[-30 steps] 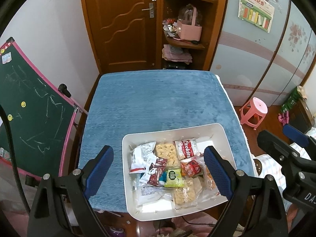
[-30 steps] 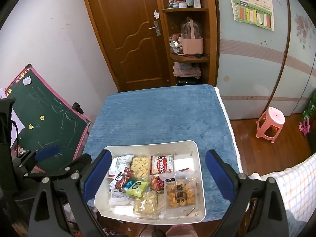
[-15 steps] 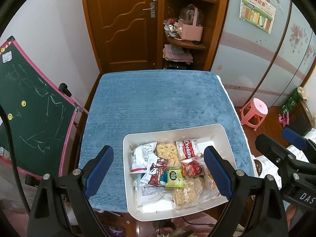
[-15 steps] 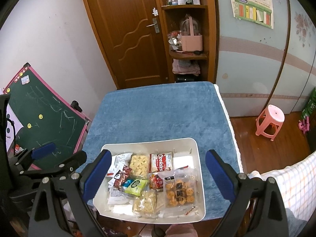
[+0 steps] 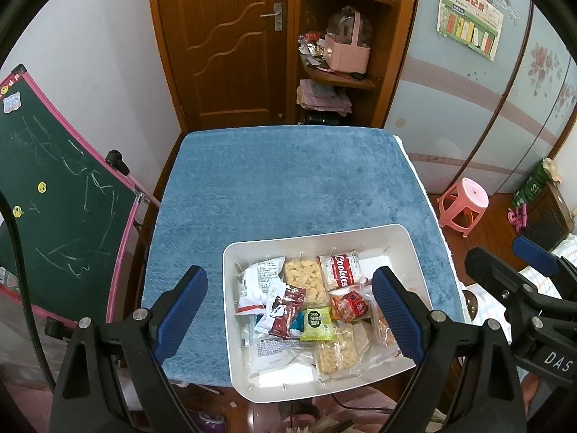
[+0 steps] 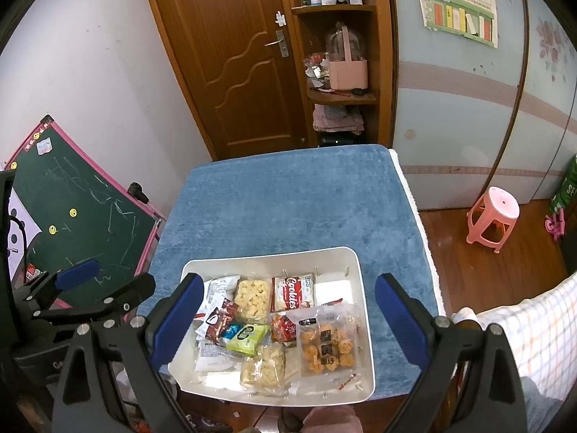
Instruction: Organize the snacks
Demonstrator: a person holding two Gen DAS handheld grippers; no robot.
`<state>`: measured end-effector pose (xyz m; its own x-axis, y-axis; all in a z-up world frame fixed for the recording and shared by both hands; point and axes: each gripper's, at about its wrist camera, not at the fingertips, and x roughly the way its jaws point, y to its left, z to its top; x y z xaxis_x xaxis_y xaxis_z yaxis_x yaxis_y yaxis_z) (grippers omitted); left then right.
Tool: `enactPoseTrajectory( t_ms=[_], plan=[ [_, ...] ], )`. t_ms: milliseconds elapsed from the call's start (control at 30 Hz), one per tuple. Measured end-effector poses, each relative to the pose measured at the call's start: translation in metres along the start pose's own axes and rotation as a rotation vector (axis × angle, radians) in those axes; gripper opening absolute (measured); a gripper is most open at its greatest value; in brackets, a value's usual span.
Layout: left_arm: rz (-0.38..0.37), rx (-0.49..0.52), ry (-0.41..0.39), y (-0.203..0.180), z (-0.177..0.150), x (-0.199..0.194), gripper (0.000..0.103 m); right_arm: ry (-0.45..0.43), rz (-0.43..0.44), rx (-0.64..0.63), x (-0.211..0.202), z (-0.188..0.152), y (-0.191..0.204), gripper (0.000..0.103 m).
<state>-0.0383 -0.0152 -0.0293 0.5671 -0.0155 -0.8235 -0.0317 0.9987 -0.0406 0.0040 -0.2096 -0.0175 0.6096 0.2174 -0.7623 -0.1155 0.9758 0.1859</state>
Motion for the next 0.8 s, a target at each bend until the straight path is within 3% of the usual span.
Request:
enactPoseTrajectory(
  t_ms=[800],
  plan=[
    [-0.002, 0.001, 0.008, -0.0031, -0.0038, 0.0017, 0.092, 0.013, -0.003, 0.004, 0.0032, -0.0039, 0.0004, 0.097]
  ],
)
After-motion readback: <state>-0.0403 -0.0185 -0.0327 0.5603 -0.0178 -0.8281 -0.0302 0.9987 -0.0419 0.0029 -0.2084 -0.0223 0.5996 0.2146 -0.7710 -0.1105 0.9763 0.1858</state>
